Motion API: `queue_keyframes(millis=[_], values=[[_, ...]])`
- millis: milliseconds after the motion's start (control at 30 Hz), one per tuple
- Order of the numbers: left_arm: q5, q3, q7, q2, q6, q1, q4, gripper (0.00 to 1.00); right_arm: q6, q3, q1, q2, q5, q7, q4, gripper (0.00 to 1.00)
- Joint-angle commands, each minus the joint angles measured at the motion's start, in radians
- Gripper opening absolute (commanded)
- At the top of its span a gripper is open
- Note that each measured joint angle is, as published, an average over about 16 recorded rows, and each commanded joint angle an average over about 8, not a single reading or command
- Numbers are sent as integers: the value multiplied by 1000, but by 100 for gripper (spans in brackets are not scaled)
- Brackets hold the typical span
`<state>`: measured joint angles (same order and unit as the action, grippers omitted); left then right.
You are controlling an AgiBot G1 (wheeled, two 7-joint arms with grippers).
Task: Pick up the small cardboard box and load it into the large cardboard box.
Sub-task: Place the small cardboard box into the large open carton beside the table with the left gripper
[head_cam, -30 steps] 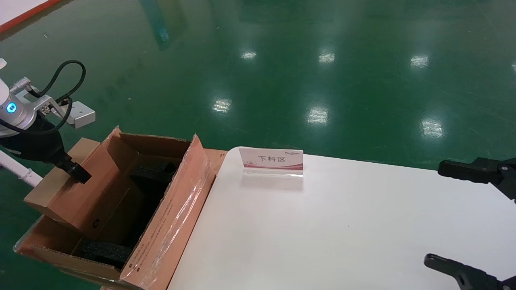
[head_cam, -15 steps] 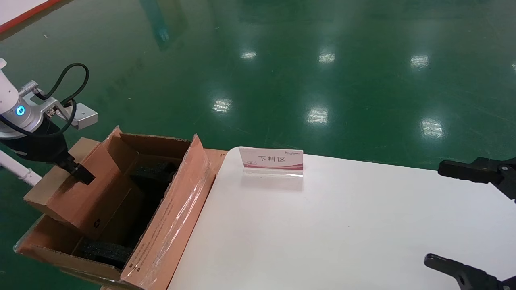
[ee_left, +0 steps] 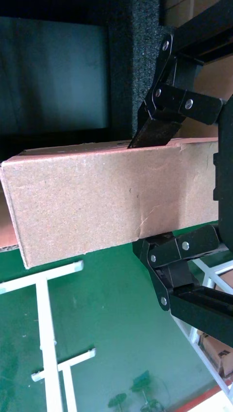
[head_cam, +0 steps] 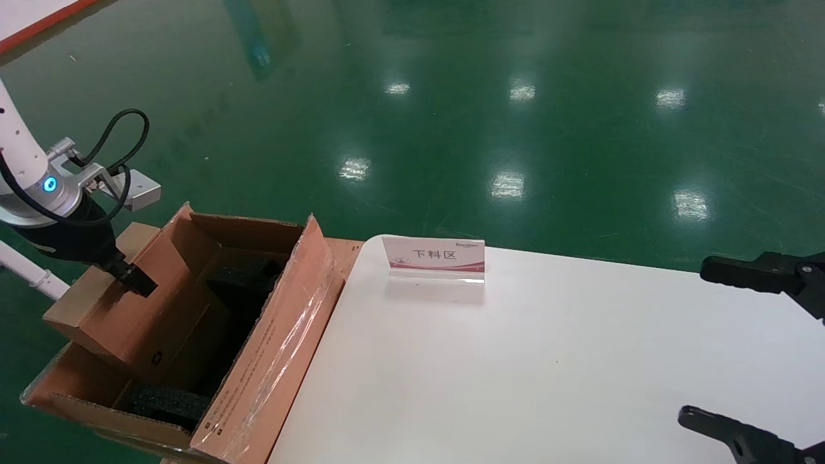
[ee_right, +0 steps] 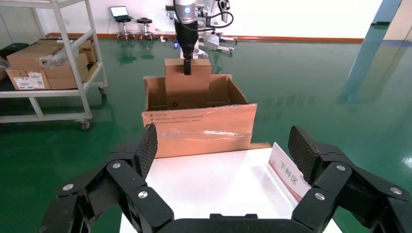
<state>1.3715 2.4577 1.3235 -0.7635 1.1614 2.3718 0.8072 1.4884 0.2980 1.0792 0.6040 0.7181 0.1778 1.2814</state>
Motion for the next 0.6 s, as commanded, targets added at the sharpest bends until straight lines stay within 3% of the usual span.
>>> queue_keyframes(millis=[33,600], values=[[-1,0,3,-4,-5,-10,-6,0,0,0,0,0,0,0,0,100],[-19,-5,3,-48,-33,-104,-85,0,0,1,0,0,-1,0,0,100]])
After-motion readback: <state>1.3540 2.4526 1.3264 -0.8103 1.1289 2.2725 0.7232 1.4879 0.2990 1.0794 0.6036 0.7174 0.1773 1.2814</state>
